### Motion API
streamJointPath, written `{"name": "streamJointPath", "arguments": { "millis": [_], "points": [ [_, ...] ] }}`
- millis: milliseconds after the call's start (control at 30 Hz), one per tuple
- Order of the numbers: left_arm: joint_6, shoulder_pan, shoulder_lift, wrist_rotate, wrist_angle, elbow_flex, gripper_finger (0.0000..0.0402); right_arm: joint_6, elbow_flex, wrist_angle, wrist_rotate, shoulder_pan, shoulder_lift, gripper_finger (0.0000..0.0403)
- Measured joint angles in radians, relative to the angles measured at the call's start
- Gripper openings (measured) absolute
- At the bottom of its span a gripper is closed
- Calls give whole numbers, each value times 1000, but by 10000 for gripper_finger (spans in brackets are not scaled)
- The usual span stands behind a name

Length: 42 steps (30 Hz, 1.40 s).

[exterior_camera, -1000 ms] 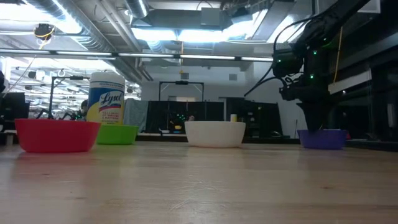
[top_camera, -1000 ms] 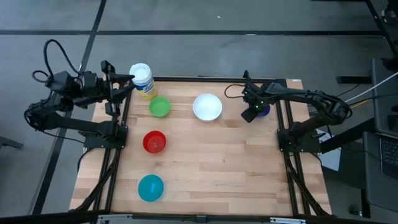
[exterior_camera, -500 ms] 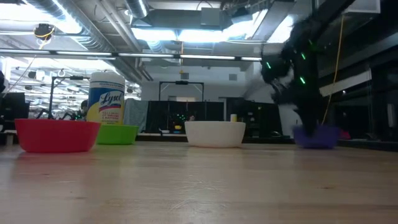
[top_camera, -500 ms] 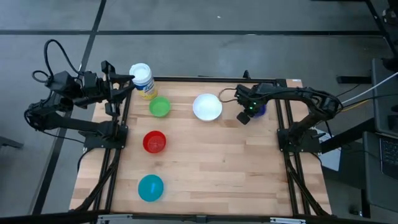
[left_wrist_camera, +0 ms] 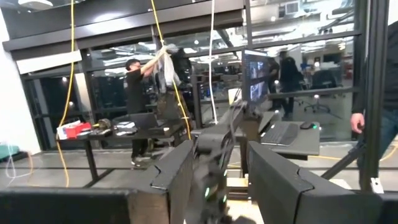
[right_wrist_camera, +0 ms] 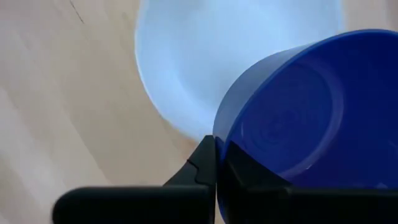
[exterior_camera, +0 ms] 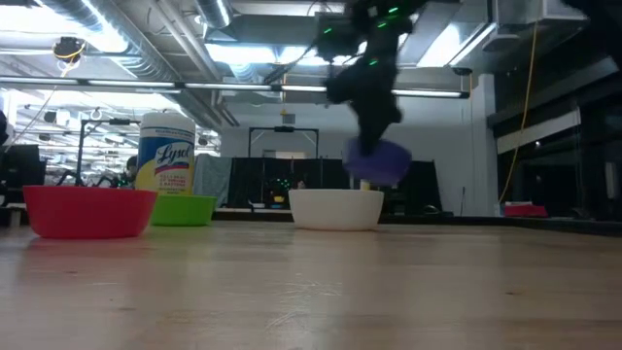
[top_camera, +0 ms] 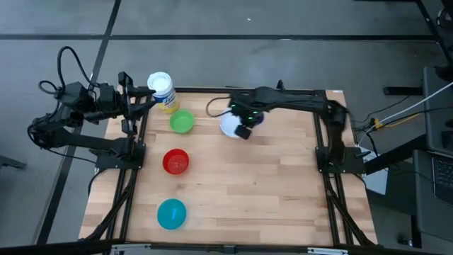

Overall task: Nest bowls inside each other
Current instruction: Stack the dark blue bowl on the white bowl, then stack the green bowl on the dark blue bowl

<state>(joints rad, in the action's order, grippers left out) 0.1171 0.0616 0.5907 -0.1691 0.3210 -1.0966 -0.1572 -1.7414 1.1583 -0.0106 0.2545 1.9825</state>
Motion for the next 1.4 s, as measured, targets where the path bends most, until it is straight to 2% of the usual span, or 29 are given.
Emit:
{"name": "streamJointPath", "arguments": {
  "millis": [200, 333, 633, 733, 867, 1033, 1267, 1400],
  "points": [
    [-24, 0, -4, 20, -2, 0, 148, 36, -267, 59, 1, -24, 201, 2],
    [-34, 0, -11, 34, -2, 0, 148, 46, -366, 113, 2, -30, 289, 1],
    [-63, 0, -39, 63, -2, 0, 148, 76, -374, 117, 18, -29, 312, 4],
    [-68, 0, -45, 63, -3, 0, 148, 79, -375, 117, 61, -23, 312, 28],
    [-72, 0, -51, 63, -4, 0, 148, 71, -375, 118, 53, -15, 311, 70],
    [-80, 0, -56, 64, -3, 0, 148, 64, -375, 138, 52, -2, 311, 93],
    [-96, 0, -56, 84, -2, 0, 148, 69, -375, 152, 66, -6, 292, 78],
    [-95, -1, -73, 70, 29, 0, 148, 92, -346, 98, 99, -49, 197, 58]
  ]
}}
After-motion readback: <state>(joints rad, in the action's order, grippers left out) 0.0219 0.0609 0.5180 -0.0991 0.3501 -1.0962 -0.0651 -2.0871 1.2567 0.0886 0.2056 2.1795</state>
